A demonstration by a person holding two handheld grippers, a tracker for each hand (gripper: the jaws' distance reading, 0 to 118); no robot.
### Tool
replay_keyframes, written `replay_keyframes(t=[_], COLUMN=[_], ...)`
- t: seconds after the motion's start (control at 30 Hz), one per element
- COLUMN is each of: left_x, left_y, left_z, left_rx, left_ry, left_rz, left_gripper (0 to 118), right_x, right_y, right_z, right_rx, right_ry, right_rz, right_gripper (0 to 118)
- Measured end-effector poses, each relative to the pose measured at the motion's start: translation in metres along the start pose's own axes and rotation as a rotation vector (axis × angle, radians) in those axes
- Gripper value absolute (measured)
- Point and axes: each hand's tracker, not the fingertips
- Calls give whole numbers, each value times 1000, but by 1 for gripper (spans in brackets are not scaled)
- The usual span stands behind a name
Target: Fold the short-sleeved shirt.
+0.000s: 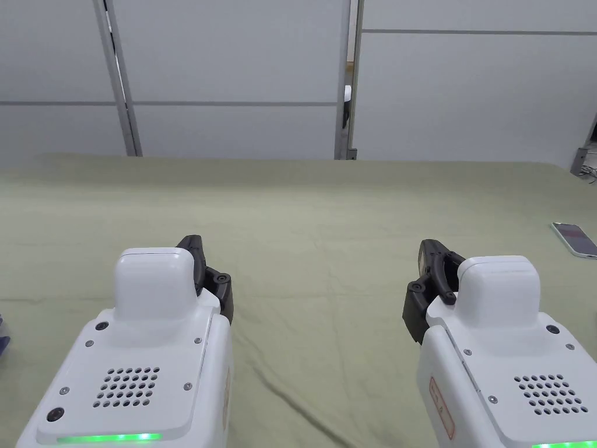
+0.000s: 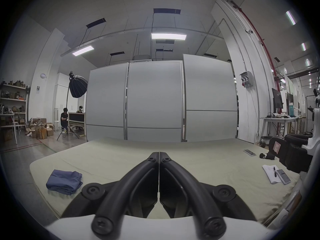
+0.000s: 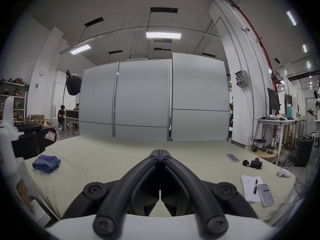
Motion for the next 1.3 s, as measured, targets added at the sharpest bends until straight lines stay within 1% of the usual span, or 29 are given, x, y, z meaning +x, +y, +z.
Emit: replay_keyframes(t=[0.4,0.63,0.8,0.83,0.87,0.9,0.93,0.97,1.07,1.3], left_x=[-5,-9,-11,-13,-15,-18,-21,-23,-28,-37], left_y=[-10,-24,-35,-36,-36,-36,-40,-41,-38,-34], left_z=[-13,-37,-63,-68,-73,-80,-82,-83,-93,-114], left_rx=[-23,-63,-92,-97,-108,-128,-117,-94,-76,-61], left_ry=[8,16,48,48,42,34,30,44,80,101], left_rz=[6,5,-20,-20,-18,-9,13,25,17,20], left_gripper=[0,0,1,9,29,66,107,109,110,113], right_x=[-4,-13,-20,-20,-21,-22,-23,-24,-25,-31], right_y=[-4,-17,-26,-27,-28,-30,-32,-36,-37,-33], right_z=[-11,-35,-60,-65,-71,-79,-82,-83,-94,-115], right_rx=[-17,-60,-88,-94,-108,-139,-133,-106,-105,-96], right_ry=[8,22,5,6,8,-10,-7,-9,-22,-38], right_rz=[-2,3,1,-3,-12,-18,-23,-23,-45,-30], right_gripper=[2,2,3,15,41,83,118,118,118,118])
